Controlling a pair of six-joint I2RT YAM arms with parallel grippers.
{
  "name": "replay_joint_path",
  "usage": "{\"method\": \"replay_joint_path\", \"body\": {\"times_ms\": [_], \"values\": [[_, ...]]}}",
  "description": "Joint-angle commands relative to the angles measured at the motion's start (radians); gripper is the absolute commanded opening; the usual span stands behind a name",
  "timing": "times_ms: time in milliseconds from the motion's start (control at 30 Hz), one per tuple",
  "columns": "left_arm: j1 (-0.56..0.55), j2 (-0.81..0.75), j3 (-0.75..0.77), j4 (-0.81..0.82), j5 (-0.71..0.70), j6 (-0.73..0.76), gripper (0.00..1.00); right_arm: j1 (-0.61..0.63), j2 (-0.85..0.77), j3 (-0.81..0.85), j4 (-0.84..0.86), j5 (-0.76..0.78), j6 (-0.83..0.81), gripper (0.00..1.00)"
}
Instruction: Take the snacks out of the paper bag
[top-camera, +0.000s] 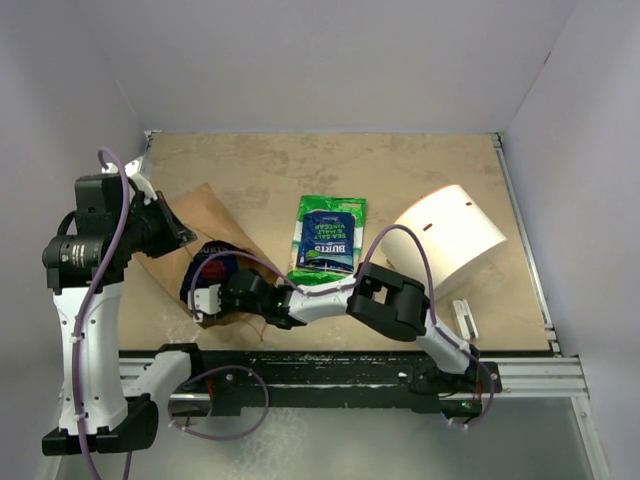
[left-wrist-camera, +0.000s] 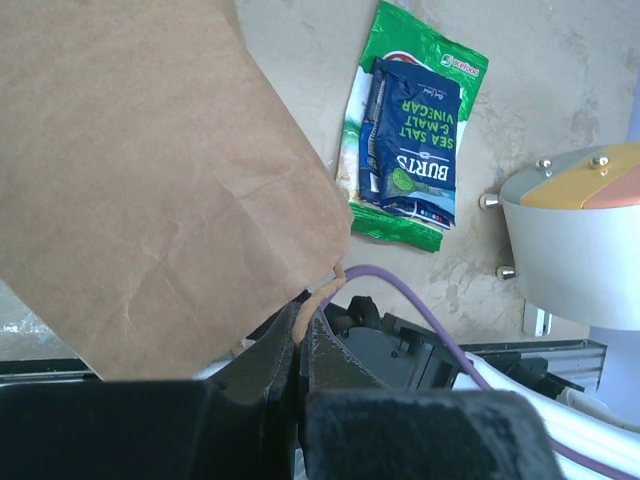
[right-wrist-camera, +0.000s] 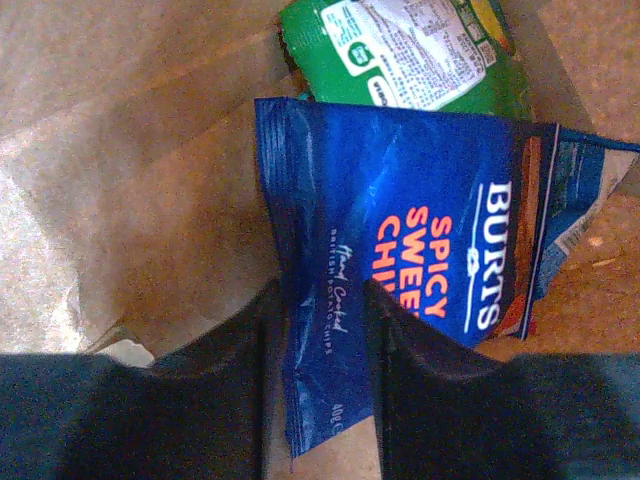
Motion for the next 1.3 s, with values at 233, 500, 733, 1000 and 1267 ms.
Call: {"method": "replay_joint_path", "body": {"times_ms": [233, 500, 733, 1000, 1267], "values": [[-0.002, -0.063, -0.001, 0.044, -0.035, -0.062, 0.00, -0.010, -0.204, -0.041, -0.002, -0.042, 0.084, 0.00], [-0.002, -0.061, -0.005, 0.098, -0.040, -0.084, 0.00, -0.010, -0.377, -0.131, -0.119, -0.131, 0.131, 0.00], [-0.002, -0.066, -0.022, 0.124, -0.027, -0.098, 0.00, -0.010, -0.438, -0.203, -0.130, -0.183, 0.214, 0.00], [-0.002, -0.048, -0.001, 0.119, -0.003, -0.084, 0.00, -0.008, -0.338, -0.187, -0.128, -0.171, 0.184, 0.03], [-0.001, -0.012, 0.047, 0.111, 0.046, -0.087, 0.00, -0.008, -0.288, -0.180, -0.077, -0.104, 0.165, 0.28]]}}
